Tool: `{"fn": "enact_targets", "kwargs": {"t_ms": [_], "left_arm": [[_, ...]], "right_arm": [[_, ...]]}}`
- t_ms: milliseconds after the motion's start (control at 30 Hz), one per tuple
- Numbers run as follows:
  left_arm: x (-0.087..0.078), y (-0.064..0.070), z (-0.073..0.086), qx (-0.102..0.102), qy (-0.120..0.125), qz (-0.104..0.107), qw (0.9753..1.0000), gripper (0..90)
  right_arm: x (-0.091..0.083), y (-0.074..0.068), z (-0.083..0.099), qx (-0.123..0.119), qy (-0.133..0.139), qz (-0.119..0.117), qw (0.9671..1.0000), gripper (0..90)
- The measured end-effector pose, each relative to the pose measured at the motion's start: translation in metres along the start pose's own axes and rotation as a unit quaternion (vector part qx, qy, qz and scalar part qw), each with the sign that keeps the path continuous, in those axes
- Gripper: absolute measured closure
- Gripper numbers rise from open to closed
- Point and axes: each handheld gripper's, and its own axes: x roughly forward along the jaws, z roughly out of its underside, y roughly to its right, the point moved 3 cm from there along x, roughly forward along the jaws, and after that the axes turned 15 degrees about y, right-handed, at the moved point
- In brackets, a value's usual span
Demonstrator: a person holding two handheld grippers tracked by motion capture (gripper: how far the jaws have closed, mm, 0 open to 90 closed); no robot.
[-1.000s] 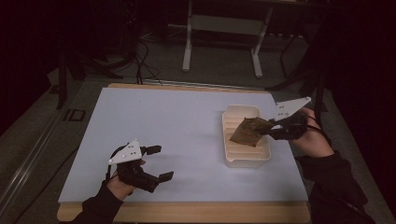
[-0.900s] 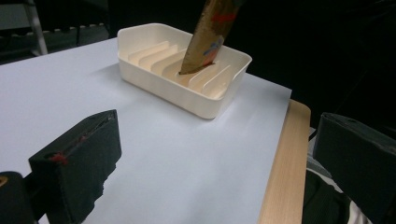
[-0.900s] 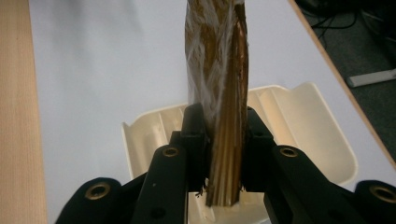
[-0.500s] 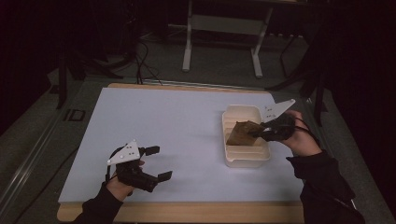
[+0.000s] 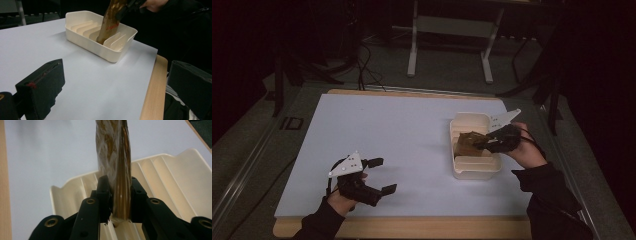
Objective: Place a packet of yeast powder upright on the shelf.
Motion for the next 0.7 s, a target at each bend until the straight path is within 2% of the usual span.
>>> {"fn": "enact_targets", "kwargs": {"t_ms": [100, 167, 200, 233, 267, 300, 400, 633, 700], "left_arm": [[0.000, 0.000, -0.001, 0.001, 0.001, 0.001, 1.0000, 1.9], [-0.001, 0.000, -0.001, 0.001, 0.003, 0.000, 1.0000, 1.8], [-0.001, 0.000, -0.001, 0.003, 0.002, -0.001, 1.0000, 1.8], [-0.001, 0.000, -0.001, 0.003, 0.002, -0.001, 1.0000, 1.9], [-0.001, 0.000, -0.001, 0.002, 0.003, -0.001, 1.0000, 1.8], [-0.001, 0.000, -0.001, 0.002, 0.002, -0.001, 1.0000, 1.8], [-0.001, 0.000, 0.000, 0.003, 0.000, -0.002, 1.0000, 1.9], [0.000, 0.001, 0.000, 0.006, -0.003, -0.001, 1.0000, 1.8], [0.000, 0.001, -0.001, 0.007, -0.002, -0.002, 1.0000, 1.8]], "right_arm": [[0.000, 0.000, 0.000, 0.004, 0.002, 0.006, 1.0000, 72.6], [-0.003, -0.001, -0.002, 0.013, -0.001, 0.019, 0.9997, 68.8], [-0.004, -0.002, -0.003, 0.040, -0.002, 0.026, 0.9989, 65.6], [-0.004, -0.002, -0.003, 0.040, -0.002, 0.026, 0.9989, 65.6], [-0.005, -0.003, -0.005, 0.058, -0.007, 0.035, 0.9977, 57.1], [-0.005, -0.003, -0.005, 0.058, -0.007, 0.035, 0.9977, 57.1], [-0.013, -0.005, -0.014, 0.052, 0.012, 0.055, 0.9970, 49.3], [-0.028, -0.007, -0.029, 0.041, 0.036, 0.075, 0.9957, 44.1], [-0.033, -0.010, -0.035, 0.042, 0.051, 0.077, 0.9948, 42.5]]}}
